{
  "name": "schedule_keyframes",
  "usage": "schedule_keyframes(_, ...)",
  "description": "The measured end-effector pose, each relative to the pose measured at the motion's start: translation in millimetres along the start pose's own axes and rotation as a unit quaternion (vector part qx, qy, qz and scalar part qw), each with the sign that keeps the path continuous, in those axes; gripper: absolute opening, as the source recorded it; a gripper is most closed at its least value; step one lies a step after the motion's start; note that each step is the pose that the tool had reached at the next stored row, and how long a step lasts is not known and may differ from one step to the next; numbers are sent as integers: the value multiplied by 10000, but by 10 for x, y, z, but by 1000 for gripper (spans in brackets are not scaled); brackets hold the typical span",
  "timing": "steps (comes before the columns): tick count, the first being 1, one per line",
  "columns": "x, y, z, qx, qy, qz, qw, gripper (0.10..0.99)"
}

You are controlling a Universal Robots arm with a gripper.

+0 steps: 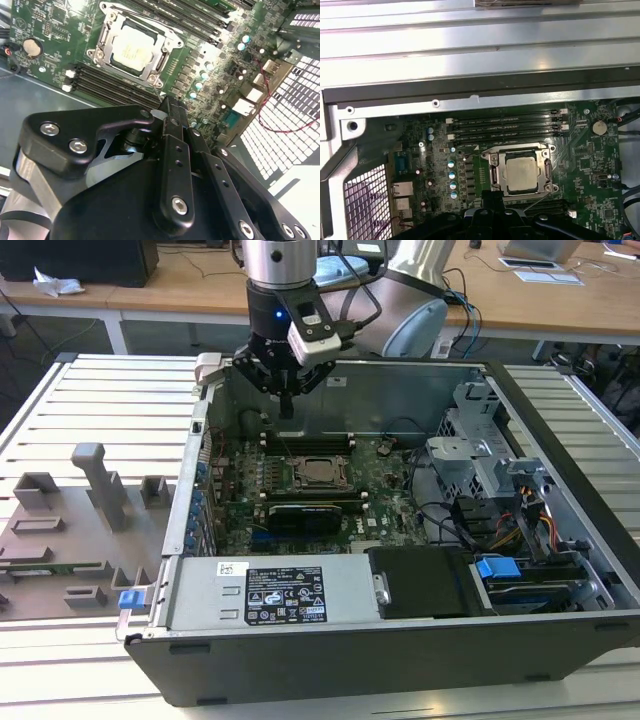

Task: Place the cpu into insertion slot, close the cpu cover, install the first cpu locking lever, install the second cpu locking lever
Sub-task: 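Install the first cpu locking lever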

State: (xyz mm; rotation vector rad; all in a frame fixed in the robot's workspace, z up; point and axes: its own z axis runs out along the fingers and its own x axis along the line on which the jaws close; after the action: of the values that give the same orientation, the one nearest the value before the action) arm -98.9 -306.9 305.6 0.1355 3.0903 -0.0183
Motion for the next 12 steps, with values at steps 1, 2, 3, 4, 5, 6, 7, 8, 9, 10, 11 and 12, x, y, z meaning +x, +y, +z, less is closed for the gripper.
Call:
schedule_keyframes(1, 13, -1, 1, 0, 0, 1, 10000, 106)
schedule_keyframes(2, 28, -2, 4, 0, 0, 1, 10000, 106)
schedule_keyframes(3, 49, -4, 5, 0, 0, 0, 10000, 106)
schedule_keyframes(4, 60, -5, 7, 0, 0, 1, 10000, 106)
schedule_keyframes(5, 77, -7, 8, 0, 0, 0, 10000, 106)
schedule_keyframes(6, 96, -8, 10, 0, 0, 0, 10000, 106)
schedule_keyframes(7, 107, -9, 11, 0, 0, 0, 10000, 106)
schedule_keyframes(8, 119, -10, 13, 0, 0, 0, 10000, 106)
schedule_keyframes(9, 137, -12, 14, 0, 0, 0, 10000, 106)
schedule_keyframes(10, 150, -13, 16, 0, 0, 1, 10000, 106)
schedule_keyframes(11, 164, -14, 17, 0, 0, 1, 10000, 106)
schedule_keyframes(12, 186, -16, 19, 0, 0, 1, 10000, 106)
